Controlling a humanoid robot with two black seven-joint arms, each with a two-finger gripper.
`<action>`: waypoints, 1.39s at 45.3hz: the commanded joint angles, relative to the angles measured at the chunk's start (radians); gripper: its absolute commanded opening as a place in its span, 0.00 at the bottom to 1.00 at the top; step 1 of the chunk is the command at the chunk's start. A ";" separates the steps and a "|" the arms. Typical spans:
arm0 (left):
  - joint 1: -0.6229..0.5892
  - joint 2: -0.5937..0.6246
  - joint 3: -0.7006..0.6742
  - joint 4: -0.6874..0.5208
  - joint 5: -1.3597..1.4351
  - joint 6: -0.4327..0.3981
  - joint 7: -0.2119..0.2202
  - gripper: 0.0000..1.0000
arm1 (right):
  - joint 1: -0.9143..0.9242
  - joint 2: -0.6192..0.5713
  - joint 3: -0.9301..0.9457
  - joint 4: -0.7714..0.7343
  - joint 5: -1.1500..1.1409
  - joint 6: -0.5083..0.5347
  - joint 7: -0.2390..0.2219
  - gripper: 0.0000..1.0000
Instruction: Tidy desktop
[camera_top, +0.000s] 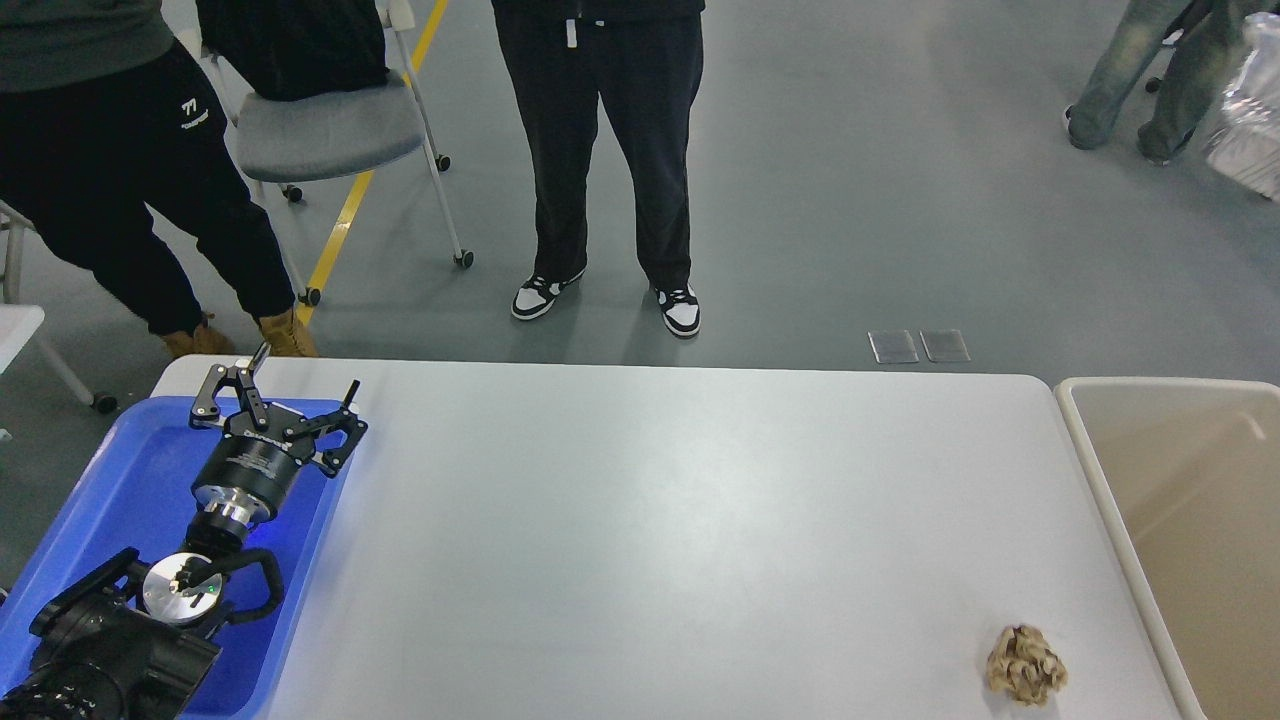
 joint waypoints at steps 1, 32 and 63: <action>0.000 0.000 -0.001 0.000 -0.001 0.000 0.000 1.00 | -0.311 -0.050 0.046 -0.223 0.379 -0.189 -0.009 0.00; 0.000 0.000 0.001 0.000 -0.001 0.000 0.000 1.00 | -1.101 0.351 0.387 -0.361 0.807 -0.594 -0.115 0.00; 0.000 0.000 0.001 0.000 -0.001 0.000 0.000 1.00 | -1.474 0.662 0.737 -0.764 0.793 -0.601 -0.204 0.00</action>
